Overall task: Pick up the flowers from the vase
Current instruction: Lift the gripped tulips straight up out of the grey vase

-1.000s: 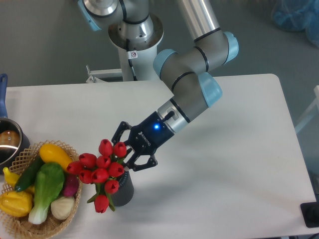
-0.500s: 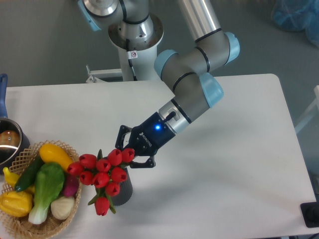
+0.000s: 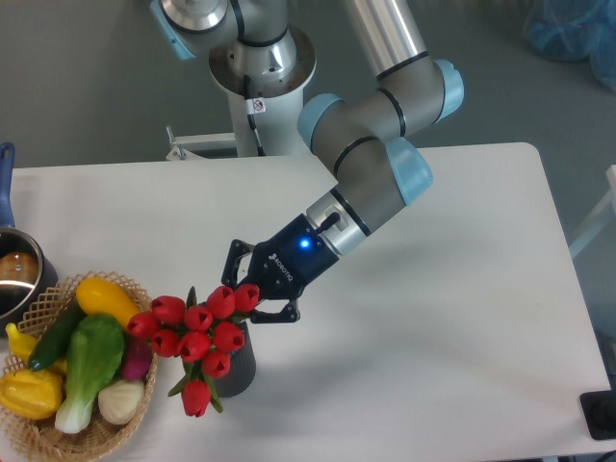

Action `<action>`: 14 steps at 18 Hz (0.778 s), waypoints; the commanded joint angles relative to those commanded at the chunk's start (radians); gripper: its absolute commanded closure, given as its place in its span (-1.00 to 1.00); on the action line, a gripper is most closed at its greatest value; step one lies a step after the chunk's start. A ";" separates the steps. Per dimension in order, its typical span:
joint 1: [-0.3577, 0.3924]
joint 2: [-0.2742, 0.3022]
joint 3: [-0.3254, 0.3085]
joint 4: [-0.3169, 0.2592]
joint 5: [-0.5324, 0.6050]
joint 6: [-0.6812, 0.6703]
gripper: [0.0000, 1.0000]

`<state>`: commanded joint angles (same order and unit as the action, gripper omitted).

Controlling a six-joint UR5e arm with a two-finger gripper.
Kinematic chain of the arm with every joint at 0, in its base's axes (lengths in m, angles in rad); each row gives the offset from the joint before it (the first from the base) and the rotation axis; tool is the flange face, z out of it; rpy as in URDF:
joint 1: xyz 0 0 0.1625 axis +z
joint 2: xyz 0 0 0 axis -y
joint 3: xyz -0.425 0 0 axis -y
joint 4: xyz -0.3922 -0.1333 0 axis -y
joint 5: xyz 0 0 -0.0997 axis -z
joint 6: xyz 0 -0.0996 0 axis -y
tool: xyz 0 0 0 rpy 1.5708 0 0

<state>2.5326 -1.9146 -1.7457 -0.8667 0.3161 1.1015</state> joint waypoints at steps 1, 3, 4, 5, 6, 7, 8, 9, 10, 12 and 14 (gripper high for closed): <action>0.000 0.006 0.000 0.000 -0.009 -0.002 1.00; 0.002 0.012 0.002 -0.002 -0.028 -0.012 1.00; 0.003 0.022 0.003 0.000 -0.031 -0.024 1.00; 0.003 0.031 0.003 0.000 -0.031 -0.037 1.00; 0.003 0.037 0.005 0.000 -0.031 -0.046 1.00; 0.005 0.043 0.008 0.000 -0.035 -0.054 1.00; 0.005 0.046 0.011 0.000 -0.046 -0.058 1.00; 0.006 0.048 0.015 0.000 -0.057 -0.063 1.00; 0.009 0.051 0.024 -0.002 -0.064 -0.066 1.00; 0.017 0.054 0.044 -0.002 -0.071 -0.092 1.00; 0.023 0.058 0.066 -0.002 -0.093 -0.114 1.00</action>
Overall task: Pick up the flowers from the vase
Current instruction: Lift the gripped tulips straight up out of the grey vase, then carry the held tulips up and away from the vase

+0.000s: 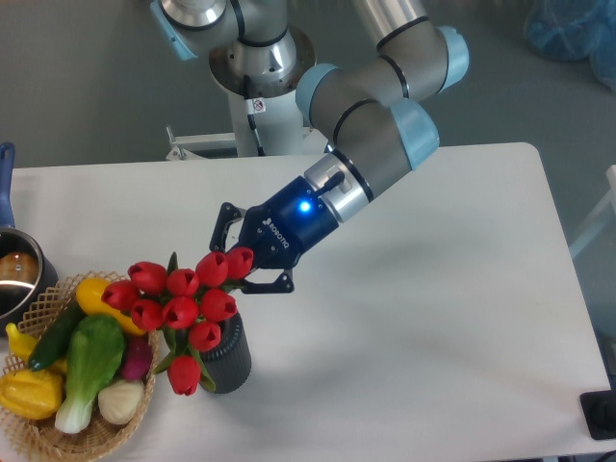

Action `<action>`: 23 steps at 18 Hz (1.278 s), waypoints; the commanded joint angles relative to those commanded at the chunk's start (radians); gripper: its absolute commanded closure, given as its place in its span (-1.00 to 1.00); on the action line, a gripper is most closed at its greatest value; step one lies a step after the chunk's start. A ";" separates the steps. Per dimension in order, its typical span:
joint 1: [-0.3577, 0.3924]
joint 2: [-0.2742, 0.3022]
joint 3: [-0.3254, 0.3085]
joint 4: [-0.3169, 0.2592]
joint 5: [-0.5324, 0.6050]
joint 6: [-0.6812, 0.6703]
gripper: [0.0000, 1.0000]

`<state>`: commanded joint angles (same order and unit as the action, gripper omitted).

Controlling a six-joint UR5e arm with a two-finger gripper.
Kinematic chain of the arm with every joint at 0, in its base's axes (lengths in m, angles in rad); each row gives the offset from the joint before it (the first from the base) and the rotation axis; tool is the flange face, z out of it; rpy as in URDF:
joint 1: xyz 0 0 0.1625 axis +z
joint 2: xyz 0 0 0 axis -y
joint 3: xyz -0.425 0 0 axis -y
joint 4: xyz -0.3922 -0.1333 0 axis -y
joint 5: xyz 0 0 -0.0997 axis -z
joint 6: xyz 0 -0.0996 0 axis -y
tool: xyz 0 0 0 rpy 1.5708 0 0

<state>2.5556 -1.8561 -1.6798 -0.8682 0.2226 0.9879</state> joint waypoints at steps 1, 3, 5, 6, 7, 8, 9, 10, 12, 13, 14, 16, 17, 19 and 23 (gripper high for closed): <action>0.009 0.002 0.009 0.000 -0.020 -0.002 1.00; 0.015 0.002 0.018 0.000 -0.040 -0.003 1.00; 0.020 0.003 0.019 0.000 -0.042 -0.003 1.00; 0.020 0.003 0.023 0.000 -0.042 -0.003 1.00; 0.025 0.003 0.035 0.000 -0.045 -0.005 1.00; 0.026 0.003 0.046 0.000 -0.046 -0.005 1.00; 0.028 0.003 0.052 -0.002 -0.046 -0.012 1.00; 0.034 0.005 0.058 0.000 -0.052 -0.028 1.00; 0.048 0.011 0.071 0.000 -0.077 -0.057 1.00; 0.058 0.014 0.078 0.000 -0.091 -0.070 1.00; 0.067 0.015 0.083 0.000 -0.106 -0.084 1.00; 0.084 0.017 0.094 0.000 -0.138 -0.098 1.00; 0.086 0.017 0.097 -0.002 -0.146 -0.098 1.00; 0.092 0.017 0.098 -0.002 -0.155 -0.100 1.00; 0.110 0.015 0.104 -0.002 -0.152 -0.109 1.00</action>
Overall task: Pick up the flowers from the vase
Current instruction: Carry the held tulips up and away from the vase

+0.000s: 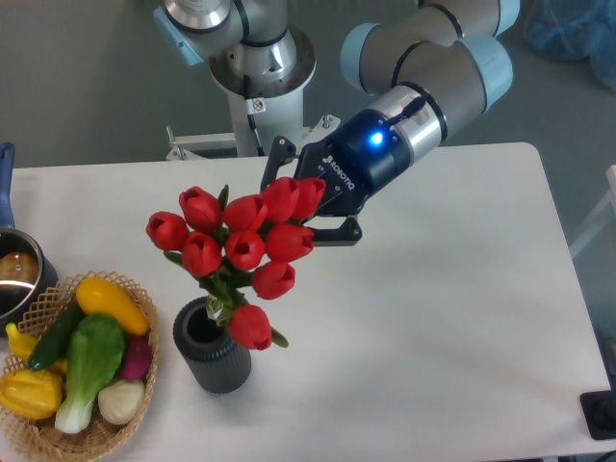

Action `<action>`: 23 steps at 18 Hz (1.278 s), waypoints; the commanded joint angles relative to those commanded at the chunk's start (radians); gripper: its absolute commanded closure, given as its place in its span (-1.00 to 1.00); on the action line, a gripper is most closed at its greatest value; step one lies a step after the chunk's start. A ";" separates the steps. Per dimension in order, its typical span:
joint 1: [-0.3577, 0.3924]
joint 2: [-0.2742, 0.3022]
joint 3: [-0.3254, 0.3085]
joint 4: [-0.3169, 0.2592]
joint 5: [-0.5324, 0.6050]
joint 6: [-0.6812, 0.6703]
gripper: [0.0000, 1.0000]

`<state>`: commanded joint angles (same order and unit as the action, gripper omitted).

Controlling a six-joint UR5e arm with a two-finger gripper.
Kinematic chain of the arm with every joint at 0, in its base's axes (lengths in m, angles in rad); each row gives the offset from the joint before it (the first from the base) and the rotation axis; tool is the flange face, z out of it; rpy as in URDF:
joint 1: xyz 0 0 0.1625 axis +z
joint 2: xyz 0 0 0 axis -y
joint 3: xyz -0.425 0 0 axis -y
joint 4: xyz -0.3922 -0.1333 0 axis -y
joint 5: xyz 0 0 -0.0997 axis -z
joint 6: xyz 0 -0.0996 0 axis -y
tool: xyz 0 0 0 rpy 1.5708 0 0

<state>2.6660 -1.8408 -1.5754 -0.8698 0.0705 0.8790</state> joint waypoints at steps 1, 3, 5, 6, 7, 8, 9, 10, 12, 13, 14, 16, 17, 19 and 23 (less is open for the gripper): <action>0.011 0.000 0.000 0.000 0.005 -0.003 1.00; 0.034 0.002 0.008 0.002 0.014 0.000 1.00; 0.066 0.006 0.034 0.002 0.038 0.005 1.00; 0.077 0.005 0.044 0.003 0.051 0.008 1.00; 0.083 0.003 0.057 0.003 0.066 0.008 1.00; 0.092 0.003 0.069 0.003 0.092 0.008 1.00; 0.100 0.003 0.074 0.003 0.133 0.009 1.00; 0.104 0.006 0.077 0.003 0.179 0.011 1.00; 0.115 0.008 0.080 0.002 0.231 0.026 1.00; 0.115 0.008 0.080 0.000 0.253 0.038 1.00; 0.117 0.008 0.080 -0.002 0.280 0.043 1.00; 0.118 0.009 0.080 -0.003 0.343 0.052 1.00; 0.118 0.009 0.081 -0.005 0.369 0.064 1.00; 0.118 0.008 0.080 -0.006 0.409 0.122 1.00; 0.110 0.020 0.066 -0.046 0.592 0.270 1.00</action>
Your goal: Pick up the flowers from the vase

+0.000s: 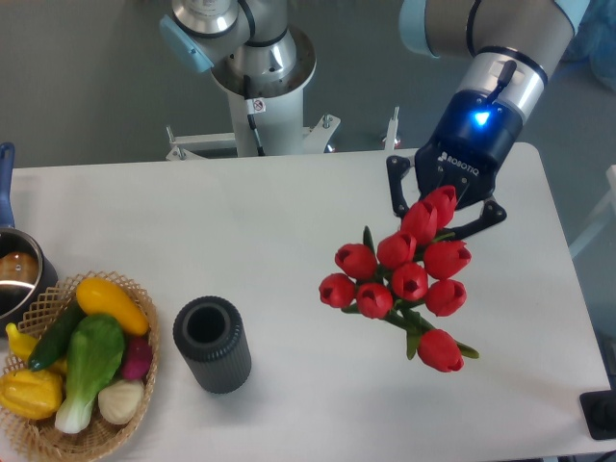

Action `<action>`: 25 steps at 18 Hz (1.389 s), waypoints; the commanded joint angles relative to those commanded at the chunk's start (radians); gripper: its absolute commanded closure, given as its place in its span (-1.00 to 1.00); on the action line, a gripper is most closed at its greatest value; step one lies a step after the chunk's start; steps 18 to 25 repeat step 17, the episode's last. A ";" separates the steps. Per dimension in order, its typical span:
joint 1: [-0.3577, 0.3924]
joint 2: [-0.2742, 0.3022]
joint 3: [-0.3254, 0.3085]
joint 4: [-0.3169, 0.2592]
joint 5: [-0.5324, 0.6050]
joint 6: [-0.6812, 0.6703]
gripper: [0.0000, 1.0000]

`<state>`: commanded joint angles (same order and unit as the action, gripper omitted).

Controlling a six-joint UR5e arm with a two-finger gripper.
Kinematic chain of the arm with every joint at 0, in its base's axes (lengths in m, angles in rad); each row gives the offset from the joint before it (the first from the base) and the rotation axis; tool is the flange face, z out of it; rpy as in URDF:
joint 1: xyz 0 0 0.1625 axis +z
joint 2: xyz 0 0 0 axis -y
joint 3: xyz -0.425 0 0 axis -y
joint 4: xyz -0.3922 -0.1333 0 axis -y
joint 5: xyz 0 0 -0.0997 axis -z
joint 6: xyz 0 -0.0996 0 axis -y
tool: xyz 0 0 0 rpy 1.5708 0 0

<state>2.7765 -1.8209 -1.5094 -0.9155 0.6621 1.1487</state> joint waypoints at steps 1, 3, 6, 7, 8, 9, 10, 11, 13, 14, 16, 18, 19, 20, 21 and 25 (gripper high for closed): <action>-0.002 0.005 0.001 -0.034 0.060 0.031 1.00; -0.006 0.017 0.003 -0.075 0.218 0.116 1.00; -0.031 0.025 0.003 -0.123 0.349 0.160 1.00; -0.035 0.025 0.002 -0.129 0.373 0.160 1.00; -0.035 0.025 0.000 -0.129 0.384 0.160 1.00; -0.064 0.029 -0.003 -0.143 0.472 0.160 0.92; -0.080 0.029 -0.003 -0.167 0.522 0.160 0.92; -0.090 0.029 -0.006 -0.201 0.575 0.161 0.90; -0.118 0.031 -0.021 -0.236 0.704 0.183 0.90; -0.138 0.029 -0.023 -0.241 0.758 0.200 0.90; -0.155 0.029 -0.023 -0.249 0.813 0.200 0.90; -0.156 0.029 -0.022 -0.252 0.827 0.200 0.90; -0.156 0.029 -0.022 -0.252 0.827 0.200 0.90; -0.156 0.029 -0.022 -0.252 0.827 0.200 0.90; -0.156 0.029 -0.022 -0.252 0.827 0.200 0.90; -0.156 0.029 -0.022 -0.252 0.827 0.200 0.90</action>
